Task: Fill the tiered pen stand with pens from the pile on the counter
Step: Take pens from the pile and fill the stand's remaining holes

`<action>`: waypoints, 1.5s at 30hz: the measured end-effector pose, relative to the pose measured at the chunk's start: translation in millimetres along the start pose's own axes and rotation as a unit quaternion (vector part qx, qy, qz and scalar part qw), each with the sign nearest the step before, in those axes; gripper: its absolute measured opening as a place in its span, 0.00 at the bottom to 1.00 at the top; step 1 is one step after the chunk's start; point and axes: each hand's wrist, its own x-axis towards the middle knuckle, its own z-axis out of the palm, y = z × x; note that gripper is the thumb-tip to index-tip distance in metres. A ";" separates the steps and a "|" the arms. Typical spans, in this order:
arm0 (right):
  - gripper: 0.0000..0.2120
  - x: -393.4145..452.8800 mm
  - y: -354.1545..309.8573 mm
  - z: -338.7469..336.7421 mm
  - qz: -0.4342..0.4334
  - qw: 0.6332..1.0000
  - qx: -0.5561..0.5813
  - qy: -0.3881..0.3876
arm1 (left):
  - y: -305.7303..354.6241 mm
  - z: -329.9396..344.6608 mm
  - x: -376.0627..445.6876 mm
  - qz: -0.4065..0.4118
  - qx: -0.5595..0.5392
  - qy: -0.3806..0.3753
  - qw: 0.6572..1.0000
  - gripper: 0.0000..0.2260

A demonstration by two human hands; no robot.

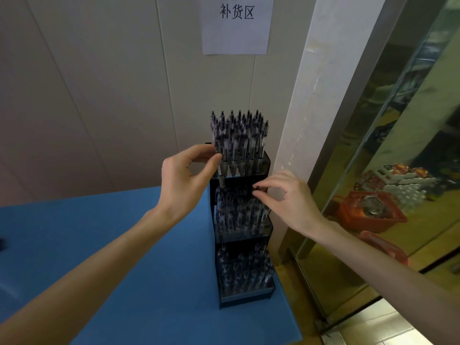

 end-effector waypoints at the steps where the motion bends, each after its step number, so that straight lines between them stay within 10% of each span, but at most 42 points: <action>1: 0.11 -0.6 0.1 0.7 -0.002 1.000 0.003 -0.014 | -0.1 0.5 0.5 0.000 -0.001 0.001 1.000 0.09; 14: 0.16 11.0 -7.6 -1.7 -0.020 0.985 -0.113 -0.126 | 3.0 5.5 -3.3 -0.017 -0.004 -0.018 1.000 0.08; 22: 0.09 3.2 8.1 -27.2 0.081 0.996 0.034 0.024 | 11.4 7.8 1.2 -0.010 -0.029 -0.013 0.999 0.12; 36: 0.19 -4.6 24.7 -10.1 0.252 0.964 0.077 -0.030 | 21.0 21.6 8.1 -0.001 -0.046 -0.035 0.998 0.12; 45: 0.12 10.9 14.4 2.6 0.160 0.985 0.062 0.004 | 15.3 18.2 8.9 -0.023 -0.052 -0.036 0.998 0.11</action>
